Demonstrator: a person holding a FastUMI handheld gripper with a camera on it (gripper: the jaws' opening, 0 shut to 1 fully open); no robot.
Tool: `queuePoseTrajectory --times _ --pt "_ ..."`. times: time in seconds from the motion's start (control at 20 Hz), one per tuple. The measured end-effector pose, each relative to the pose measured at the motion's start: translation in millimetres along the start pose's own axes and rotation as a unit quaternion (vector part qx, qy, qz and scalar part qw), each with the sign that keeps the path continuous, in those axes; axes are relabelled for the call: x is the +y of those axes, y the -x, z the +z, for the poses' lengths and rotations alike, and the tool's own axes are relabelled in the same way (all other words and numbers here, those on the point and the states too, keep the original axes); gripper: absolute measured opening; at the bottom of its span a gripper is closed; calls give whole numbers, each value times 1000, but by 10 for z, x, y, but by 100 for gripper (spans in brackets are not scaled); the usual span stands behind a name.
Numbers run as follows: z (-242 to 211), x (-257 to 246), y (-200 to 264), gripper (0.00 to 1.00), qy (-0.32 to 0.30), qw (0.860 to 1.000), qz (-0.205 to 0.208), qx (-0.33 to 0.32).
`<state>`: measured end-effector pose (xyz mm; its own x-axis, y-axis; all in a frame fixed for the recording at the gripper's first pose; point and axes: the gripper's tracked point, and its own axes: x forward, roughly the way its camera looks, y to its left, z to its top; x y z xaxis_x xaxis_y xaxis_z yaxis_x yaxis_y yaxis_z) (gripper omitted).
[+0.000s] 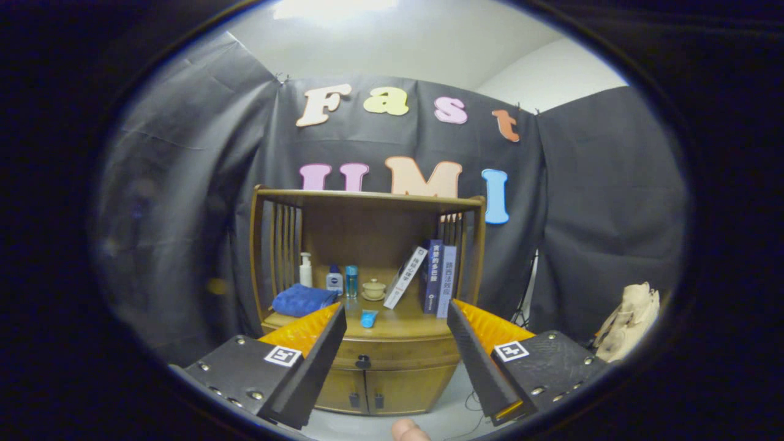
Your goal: Pull open the drawer, take out the items inside it, and place them on the countertop above the cabinet.
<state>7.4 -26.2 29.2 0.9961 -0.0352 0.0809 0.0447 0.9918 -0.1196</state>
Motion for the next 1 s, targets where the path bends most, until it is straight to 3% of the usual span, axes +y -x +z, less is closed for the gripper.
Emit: queuePoseTrajectory --times 0.15,0.3,1.0 --pt "-134 -75 128 99 -33 999 -13 -9" --pt "-389 -56 134 99 -66 998 -2 23" --pt "-602 209 69 99 -43 998 31 33"
